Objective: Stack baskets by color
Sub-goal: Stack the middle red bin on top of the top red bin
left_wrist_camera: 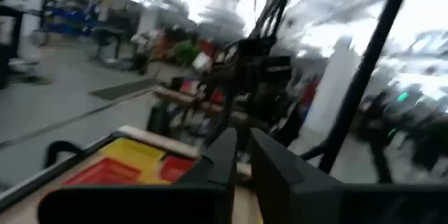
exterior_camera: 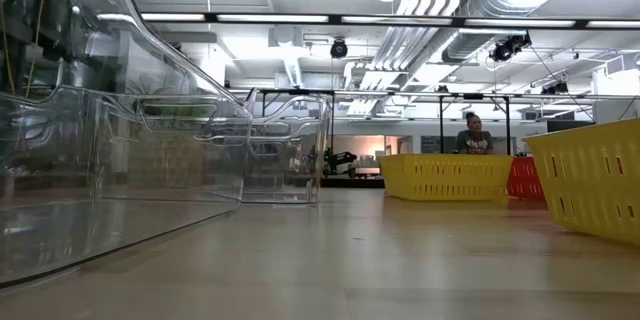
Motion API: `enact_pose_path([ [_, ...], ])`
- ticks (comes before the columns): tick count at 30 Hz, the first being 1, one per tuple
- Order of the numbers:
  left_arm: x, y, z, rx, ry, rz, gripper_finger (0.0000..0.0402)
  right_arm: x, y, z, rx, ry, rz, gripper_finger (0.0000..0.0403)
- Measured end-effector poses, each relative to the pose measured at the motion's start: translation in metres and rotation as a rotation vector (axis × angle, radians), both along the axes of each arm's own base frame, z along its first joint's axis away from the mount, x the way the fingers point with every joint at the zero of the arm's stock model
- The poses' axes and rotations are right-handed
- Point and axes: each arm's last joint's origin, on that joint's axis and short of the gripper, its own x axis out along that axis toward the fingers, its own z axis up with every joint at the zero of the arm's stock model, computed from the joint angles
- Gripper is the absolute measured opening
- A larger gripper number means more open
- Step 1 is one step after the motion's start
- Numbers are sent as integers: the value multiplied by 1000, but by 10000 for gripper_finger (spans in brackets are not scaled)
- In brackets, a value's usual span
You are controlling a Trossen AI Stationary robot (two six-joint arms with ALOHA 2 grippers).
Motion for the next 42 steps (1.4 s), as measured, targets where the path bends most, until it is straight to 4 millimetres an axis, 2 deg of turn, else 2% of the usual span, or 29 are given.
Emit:
enact_pose_path([
  [4,-3,1,21,-6,7,46,75,1,-1,-4,12,47,-45,1],
  [7,-3,1,24,-18,-20,54,103,3,-2,-11,68,116,-81,15],
  [9,-2,2,23,-46,-21,53,118,4,-3,-16,96,206,-119,38],
  [13,-1,1,18,-50,28,40,130,8,-6,-19,144,473,-240,106],
  [18,4,1,12,-50,82,31,126,10,-10,-30,214,915,-396,181],
  [21,8,1,10,-51,103,31,123,13,-13,-45,261,1144,-506,202],
  [25,12,1,8,-54,126,28,122,20,-13,-77,335,1332,-619,208],
  [33,14,1,7,-73,128,9,122,25,-12,-147,510,1507,-809,209],
  [37,14,1,7,-82,126,7,122,28,-13,-166,575,1452,-823,209],
  [42,14,1,7,-82,126,7,122,30,-14,-176,615,1409,-808,209],
])
